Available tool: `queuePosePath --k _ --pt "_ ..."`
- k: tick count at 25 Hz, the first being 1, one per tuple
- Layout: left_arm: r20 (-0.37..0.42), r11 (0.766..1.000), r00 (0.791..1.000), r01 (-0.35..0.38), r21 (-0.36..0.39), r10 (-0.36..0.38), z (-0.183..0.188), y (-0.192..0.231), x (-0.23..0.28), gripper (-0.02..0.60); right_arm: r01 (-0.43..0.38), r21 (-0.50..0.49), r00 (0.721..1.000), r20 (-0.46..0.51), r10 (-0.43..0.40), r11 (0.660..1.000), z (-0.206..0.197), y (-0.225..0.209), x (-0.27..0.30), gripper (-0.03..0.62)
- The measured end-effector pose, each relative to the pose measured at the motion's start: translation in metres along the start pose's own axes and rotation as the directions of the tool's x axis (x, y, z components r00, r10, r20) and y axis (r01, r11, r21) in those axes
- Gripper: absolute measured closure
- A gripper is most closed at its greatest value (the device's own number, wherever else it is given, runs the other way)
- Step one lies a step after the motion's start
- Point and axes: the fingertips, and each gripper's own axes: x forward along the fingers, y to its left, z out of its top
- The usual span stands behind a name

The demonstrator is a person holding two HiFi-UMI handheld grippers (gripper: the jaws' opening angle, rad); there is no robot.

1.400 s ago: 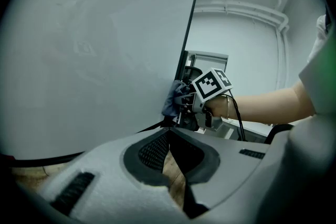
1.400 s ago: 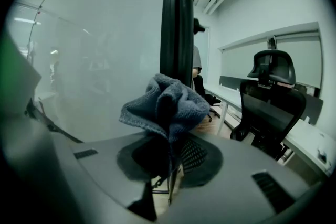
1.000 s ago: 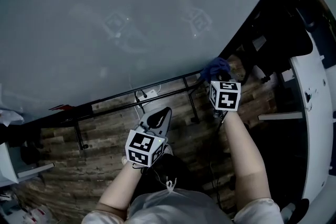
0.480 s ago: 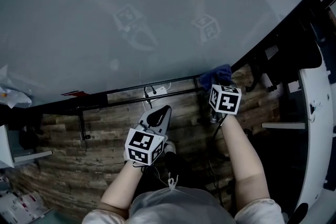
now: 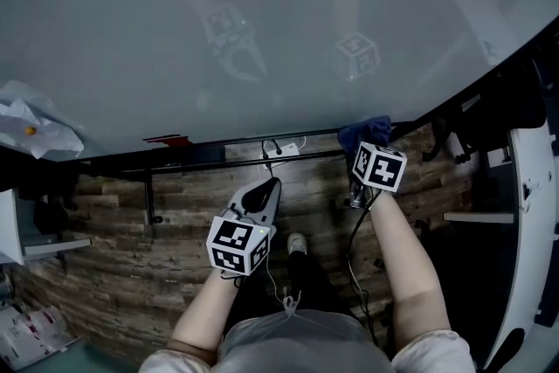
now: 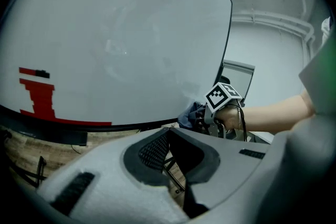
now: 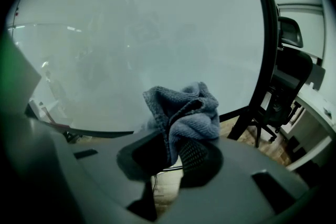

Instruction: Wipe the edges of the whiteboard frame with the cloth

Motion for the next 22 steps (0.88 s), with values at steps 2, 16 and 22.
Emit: queuePosePath --k 2,16,22 --pt "0.0 1.0 1.0 -0.013 -0.008 0.013 -0.001 0.017 -0.016 0.563 0.011 -0.01 1.0 -0.004 -0.011 1.0 -0.005 0.02 0.002 0.526" --pt "0.004 0.992 0.994 -0.105 -0.072 0.106 -0.018 0.105 -0.108 0.563 -0.052 -0.076 0.998 -0.045 0.049 0.996 -0.033 0.18 -0.001 0.526" --pt "0.001 0.989 0.994 -0.112 -0.095 0.113 -0.028 0.129 -0.14 0.563 -0.075 -0.103 0.994 -0.085 0.066 0.992 -0.041 0.241 -0.001 0.526"
